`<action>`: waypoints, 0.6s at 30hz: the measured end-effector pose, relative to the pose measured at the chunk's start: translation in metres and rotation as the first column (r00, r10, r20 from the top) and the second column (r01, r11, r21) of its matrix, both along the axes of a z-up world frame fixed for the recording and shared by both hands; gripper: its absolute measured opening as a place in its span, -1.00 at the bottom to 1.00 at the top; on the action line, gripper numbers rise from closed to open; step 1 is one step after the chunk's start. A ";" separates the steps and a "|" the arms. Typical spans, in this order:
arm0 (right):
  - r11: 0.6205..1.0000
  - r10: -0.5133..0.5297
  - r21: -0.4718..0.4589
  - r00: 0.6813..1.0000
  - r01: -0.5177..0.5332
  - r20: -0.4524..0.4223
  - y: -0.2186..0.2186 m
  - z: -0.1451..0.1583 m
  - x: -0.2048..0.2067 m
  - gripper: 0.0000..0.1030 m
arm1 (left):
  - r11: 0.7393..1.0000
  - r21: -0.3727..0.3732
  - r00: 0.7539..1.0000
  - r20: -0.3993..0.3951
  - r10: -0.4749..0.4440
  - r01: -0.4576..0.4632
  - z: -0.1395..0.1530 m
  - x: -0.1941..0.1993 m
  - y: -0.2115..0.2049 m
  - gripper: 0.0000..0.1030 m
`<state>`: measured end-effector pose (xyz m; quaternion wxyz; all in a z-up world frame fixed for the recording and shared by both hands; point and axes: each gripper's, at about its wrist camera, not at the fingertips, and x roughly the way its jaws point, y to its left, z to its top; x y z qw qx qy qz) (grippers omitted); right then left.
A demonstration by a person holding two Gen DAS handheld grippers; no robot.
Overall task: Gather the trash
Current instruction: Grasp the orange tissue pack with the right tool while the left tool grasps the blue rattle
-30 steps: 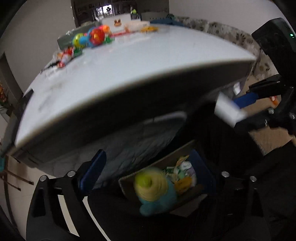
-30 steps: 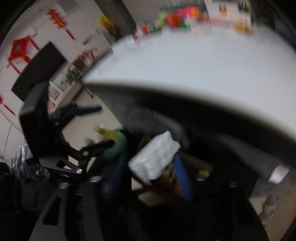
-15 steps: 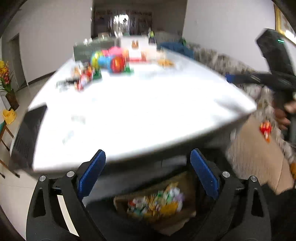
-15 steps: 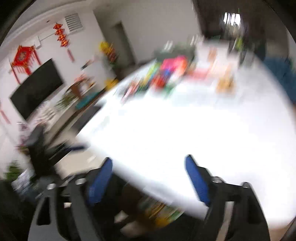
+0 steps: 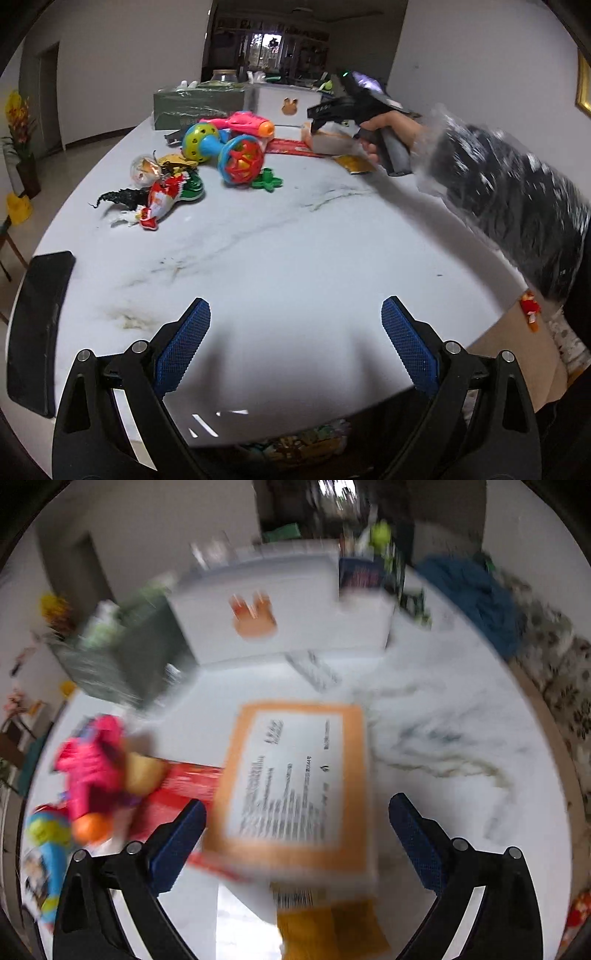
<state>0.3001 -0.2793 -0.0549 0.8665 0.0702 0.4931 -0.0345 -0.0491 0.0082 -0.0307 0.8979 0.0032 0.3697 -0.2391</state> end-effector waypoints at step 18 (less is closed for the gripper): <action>0.944 0.136 0.253 0.947 -0.213 0.292 -0.037 0.044 -0.237 0.51 | 0.918 0.067 0.914 -0.089 0.396 -0.391 0.017 0.224 -0.042 0.78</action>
